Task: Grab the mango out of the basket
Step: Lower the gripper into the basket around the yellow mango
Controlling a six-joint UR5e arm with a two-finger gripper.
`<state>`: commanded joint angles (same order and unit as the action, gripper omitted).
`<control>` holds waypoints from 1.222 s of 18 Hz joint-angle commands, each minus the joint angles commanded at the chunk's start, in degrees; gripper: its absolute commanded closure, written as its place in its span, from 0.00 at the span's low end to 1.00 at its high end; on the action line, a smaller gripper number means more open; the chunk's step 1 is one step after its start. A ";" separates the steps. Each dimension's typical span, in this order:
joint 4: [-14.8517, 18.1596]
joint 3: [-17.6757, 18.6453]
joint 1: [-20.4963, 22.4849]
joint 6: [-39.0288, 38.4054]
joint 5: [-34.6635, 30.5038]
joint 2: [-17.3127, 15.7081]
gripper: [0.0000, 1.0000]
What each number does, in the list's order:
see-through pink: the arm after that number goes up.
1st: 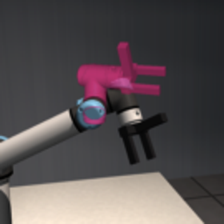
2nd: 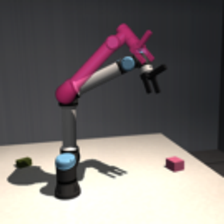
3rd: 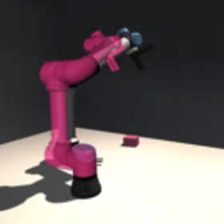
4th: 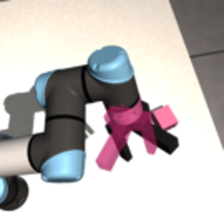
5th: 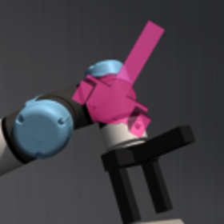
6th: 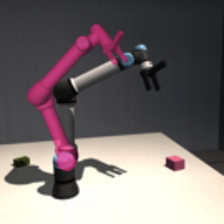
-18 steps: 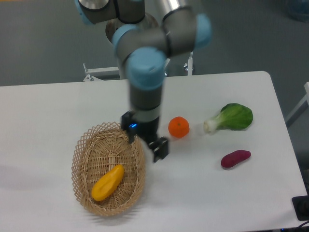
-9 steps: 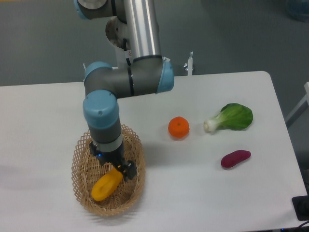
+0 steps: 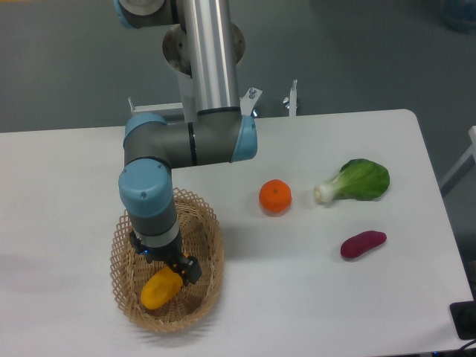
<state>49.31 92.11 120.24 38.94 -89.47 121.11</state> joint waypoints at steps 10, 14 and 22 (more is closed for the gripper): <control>-1.67 -0.44 -0.18 -0.79 -2.19 1.06 0.19; -1.76 -0.53 -0.44 -0.18 -2.37 0.97 0.49; -1.76 -0.88 -0.44 0.00 -2.37 0.71 0.60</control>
<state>47.55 91.23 119.79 38.94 -91.85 121.82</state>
